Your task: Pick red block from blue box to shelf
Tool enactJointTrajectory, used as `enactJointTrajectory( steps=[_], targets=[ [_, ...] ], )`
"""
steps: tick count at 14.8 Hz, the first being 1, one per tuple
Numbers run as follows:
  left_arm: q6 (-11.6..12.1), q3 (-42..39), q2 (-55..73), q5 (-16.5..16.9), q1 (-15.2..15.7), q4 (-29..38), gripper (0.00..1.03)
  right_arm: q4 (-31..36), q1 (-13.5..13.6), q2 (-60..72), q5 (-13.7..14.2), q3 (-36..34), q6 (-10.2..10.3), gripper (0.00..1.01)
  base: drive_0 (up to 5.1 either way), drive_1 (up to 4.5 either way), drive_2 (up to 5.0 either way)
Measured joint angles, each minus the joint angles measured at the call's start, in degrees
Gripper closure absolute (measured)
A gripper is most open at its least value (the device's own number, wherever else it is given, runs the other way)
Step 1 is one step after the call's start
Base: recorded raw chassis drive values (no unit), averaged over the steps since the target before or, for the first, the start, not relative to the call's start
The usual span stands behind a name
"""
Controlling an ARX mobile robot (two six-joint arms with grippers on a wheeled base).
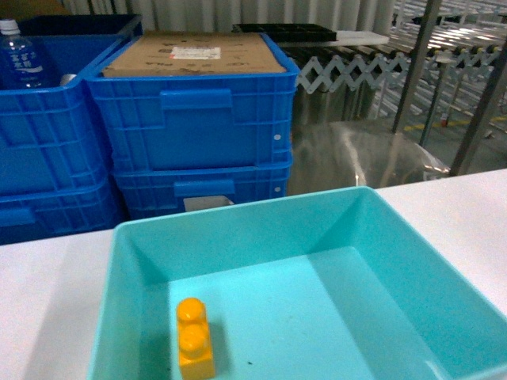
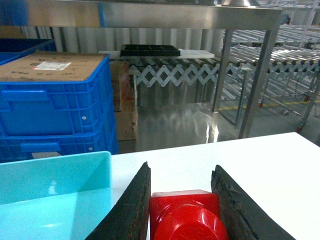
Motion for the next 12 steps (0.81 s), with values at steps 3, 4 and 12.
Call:
enactJointTrajectory(
  steps=[3,4,12],
  targets=[
    [0.0,0.0,0.0,0.11,0.0,0.07,0.05,0.07,0.0,-0.02,0.0,0.0,0.0,0.72,2.0,-6.39,-0.5],
    [0.0,0.0,0.0,0.2,0.0,-0.04,0.05,-0.09,0.0,0.0,0.0,0.0,0.0,0.72,1.9,-6.59,-0.8],
    [0.0,0.0,0.0,0.17,0.02,0.09,0.05,0.04,-0.02,-0.11,0.2,0.04,0.0,0.72,-1.5,-1.48,-1.5]
  ],
)
